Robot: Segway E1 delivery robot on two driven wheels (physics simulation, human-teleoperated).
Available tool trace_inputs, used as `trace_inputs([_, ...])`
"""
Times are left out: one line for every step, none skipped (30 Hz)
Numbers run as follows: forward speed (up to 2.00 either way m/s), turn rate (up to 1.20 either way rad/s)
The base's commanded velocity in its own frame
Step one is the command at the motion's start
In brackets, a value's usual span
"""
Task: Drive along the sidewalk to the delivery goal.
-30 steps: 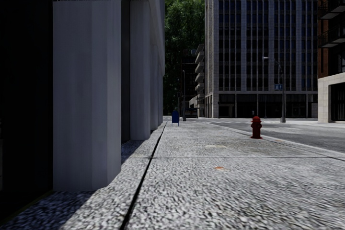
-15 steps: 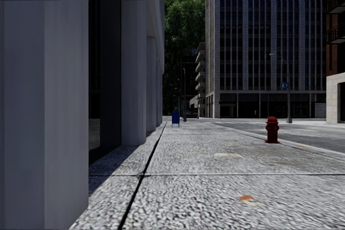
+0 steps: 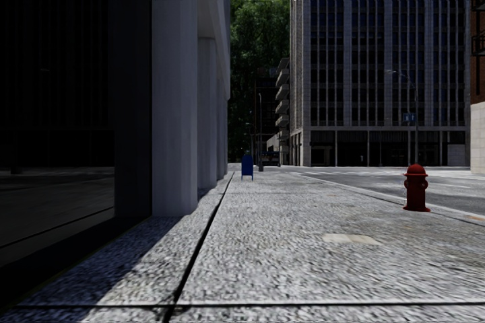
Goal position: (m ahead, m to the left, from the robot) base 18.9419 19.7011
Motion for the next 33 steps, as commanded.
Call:
trace_inputs([2.00,0.00])
trace_inputs([2.00,0.00])
trace_inputs([2.00,0.00])
trace_inputs([2.00,0.00])
trace_inputs([2.00,0.00])
trace_inputs([2.00,0.00])
trace_inputs([2.00,0.00])
trace_inputs([2.00,0.00])
trace_inputs([2.00,0.00])
trace_inputs([2.00,0.00])
trace_inputs([2.00,0.00])
trace_inputs([2.00,0.00])
trace_inputs([2.00,0.00])
trace_inputs([2.00,-0.08])
trace_inputs([2.00,-0.17])
trace_inputs([2.00,-0.20])
trace_inputs([2.00,-0.20])
trace_inputs([2.00,-0.21])
trace_inputs([2.00,-0.21])
trace_inputs([2.00,-0.21])
trace_inputs([2.00,-0.21])
trace_inputs([2.00,-0.21])
trace_inputs([2.00,-0.21])
trace_inputs([2.00,-0.21])
trace_inputs([2.00,-0.21])
trace_inputs([2.00,-0.21])
trace_inputs([2.00,-0.21])
trace_inputs([2.00,-0.21])
trace_inputs([2.00,-0.21])
trace_inputs([2.00,-0.21])
trace_inputs([2.00,-0.21])
trace_inputs([2.00,-0.21])
trace_inputs([2.00,-0.23])
